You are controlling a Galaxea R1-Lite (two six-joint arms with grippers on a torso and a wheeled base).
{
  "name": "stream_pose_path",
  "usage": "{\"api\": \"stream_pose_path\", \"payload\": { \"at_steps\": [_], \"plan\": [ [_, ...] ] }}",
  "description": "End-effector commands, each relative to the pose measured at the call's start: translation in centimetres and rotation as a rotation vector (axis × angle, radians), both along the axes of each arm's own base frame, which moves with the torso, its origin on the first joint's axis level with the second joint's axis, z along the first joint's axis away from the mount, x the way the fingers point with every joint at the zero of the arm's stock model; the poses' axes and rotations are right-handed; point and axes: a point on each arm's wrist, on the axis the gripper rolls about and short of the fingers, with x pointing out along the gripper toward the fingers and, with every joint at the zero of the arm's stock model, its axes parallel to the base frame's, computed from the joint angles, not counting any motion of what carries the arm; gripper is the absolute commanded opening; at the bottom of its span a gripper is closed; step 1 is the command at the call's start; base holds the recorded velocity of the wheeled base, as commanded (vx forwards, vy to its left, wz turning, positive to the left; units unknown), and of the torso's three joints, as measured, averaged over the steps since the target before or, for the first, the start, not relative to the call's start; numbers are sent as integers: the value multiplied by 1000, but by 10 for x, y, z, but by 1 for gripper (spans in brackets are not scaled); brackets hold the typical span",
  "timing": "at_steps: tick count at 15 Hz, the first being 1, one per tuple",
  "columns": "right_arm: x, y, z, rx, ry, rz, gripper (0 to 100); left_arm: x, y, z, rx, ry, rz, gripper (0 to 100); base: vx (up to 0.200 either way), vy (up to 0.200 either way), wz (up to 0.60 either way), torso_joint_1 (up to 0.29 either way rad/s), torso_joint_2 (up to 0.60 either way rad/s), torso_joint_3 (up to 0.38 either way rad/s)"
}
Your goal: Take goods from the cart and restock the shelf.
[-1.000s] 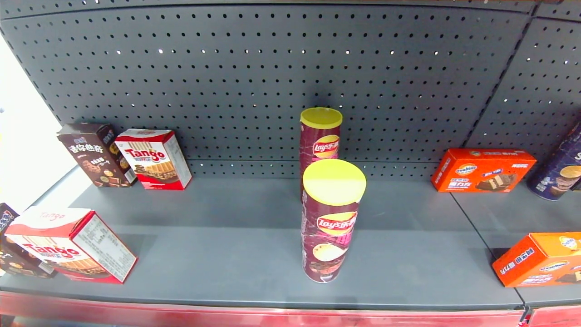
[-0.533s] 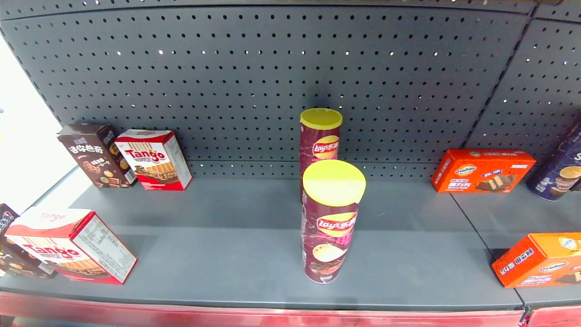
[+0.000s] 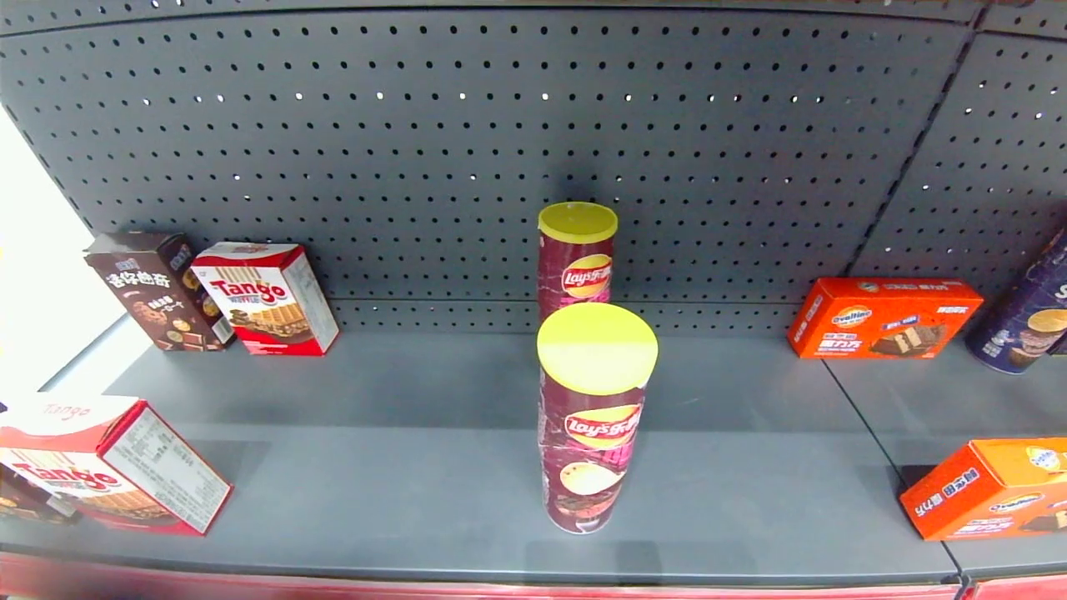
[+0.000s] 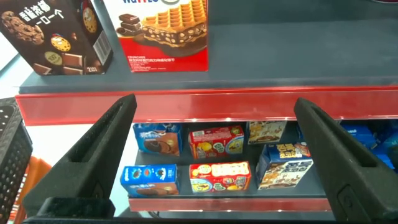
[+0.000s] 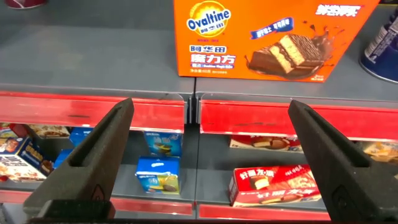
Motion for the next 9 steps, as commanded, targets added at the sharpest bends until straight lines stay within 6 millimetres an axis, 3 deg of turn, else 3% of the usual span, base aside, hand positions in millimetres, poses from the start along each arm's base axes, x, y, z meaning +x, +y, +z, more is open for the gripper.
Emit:
{"api": "stream_pose_path", "payload": {
  "at_steps": [1,6,8,9],
  "plan": [
    [0,0,0,0,3,1,100,0,0,0,1,0,0,100,0,0,0,0,0,0],
    [0,0,0,0,3,1,100,0,0,0,0,0,0,100,0,0,0,0,0,0],
    [0,0,0,0,1,1,100,0,0,0,0,0,0,100,-200,0,0,2,0,5],
    [0,0,0,0,3,1,100,0,0,0,0,0,0,100,0,0,0,0,0,0]
  ]
}}
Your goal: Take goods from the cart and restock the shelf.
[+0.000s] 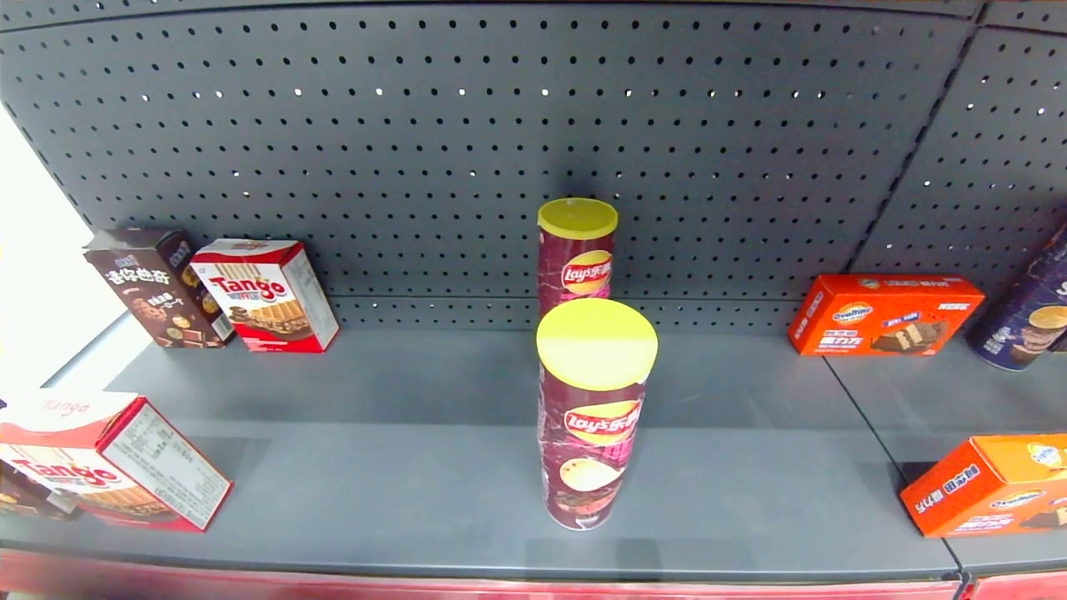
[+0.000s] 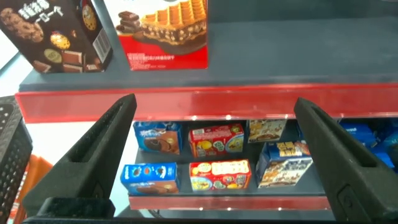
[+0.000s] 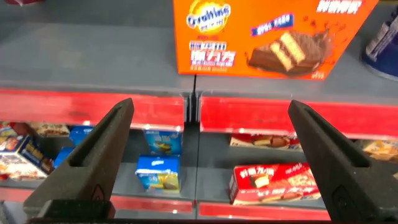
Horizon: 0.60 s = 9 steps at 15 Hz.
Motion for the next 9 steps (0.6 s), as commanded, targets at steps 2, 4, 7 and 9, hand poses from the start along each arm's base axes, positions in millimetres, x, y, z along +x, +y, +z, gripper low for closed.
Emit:
{"api": "stream_pose_path", "payload": {
  "at_steps": [2,4,7,9],
  "plan": [
    [0,0,0,0,1,0,100,0,0,0,0,1,0,100,0,0,0,0,0,0],
    [0,0,0,0,1,0,100,0,0,0,0,0,0,100,0,0,0,0,0,0],
    [0,0,0,0,1,0,100,0,0,0,0,1,0,100,0,0,0,0,0,0],
    [0,0,0,0,0,0,100,0,0,0,0,0,0,100,0,0,0,0,0,0]
  ]
}}
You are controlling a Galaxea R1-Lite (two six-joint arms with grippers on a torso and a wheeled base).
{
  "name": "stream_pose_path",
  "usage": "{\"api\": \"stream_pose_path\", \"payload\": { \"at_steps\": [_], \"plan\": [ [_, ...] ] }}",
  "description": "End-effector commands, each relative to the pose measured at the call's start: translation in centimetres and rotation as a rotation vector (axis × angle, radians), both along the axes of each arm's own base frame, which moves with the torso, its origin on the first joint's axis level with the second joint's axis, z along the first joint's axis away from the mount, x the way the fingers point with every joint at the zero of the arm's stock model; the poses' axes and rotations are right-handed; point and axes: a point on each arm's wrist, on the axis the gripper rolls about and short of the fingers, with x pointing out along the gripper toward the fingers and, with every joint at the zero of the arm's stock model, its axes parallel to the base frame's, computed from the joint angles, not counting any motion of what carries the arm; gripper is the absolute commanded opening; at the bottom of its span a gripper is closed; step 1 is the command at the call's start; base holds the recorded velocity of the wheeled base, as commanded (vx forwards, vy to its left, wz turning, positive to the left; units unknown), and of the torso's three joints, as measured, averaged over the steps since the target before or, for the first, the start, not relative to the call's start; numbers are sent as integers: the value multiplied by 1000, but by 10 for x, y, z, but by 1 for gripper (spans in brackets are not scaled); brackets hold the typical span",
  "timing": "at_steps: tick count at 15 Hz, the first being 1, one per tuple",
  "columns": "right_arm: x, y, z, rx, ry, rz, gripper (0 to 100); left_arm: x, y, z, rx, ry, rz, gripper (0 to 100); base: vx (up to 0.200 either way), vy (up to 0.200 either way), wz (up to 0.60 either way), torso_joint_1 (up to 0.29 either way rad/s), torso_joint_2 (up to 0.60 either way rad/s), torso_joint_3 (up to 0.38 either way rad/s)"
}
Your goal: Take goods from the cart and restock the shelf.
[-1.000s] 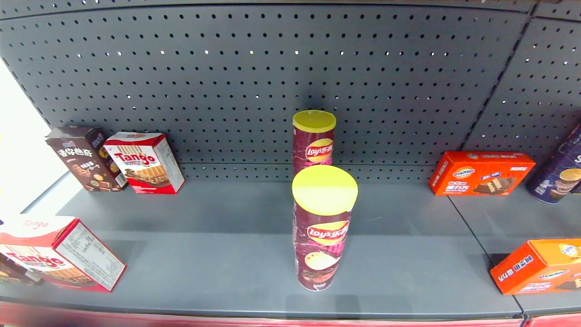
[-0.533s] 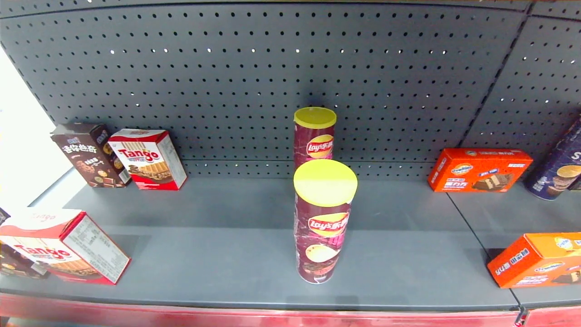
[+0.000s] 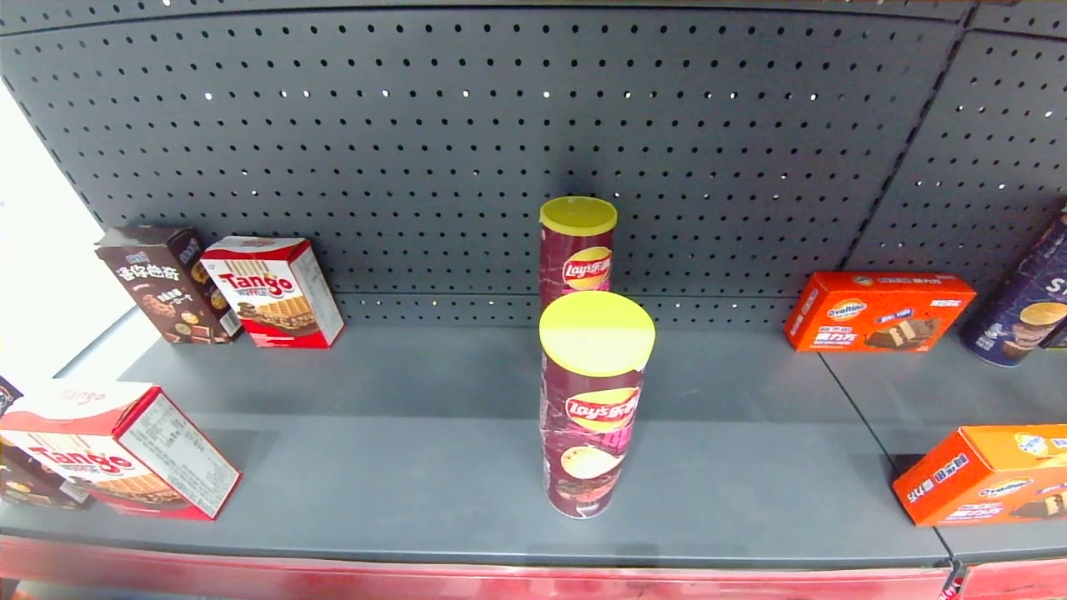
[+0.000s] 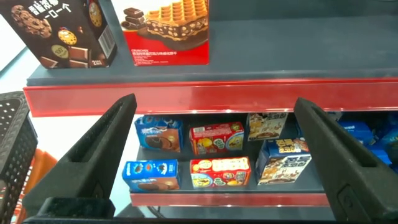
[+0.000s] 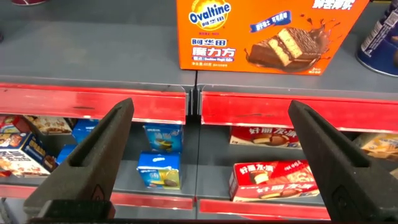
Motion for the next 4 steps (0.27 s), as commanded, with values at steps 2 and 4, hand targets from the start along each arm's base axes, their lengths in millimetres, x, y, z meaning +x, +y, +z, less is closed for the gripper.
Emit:
{"api": "stream_pose_path", "payload": {
  "at_steps": [2,4],
  "plan": [
    [0,0,0,0,1,1,100,0,0,0,0,2,-1,100,0,0,0,0,0,0],
    [0,0,0,2,1,1,100,0,0,0,0,0,-1,100,0,0,0,0,0,0]
  ]
}}
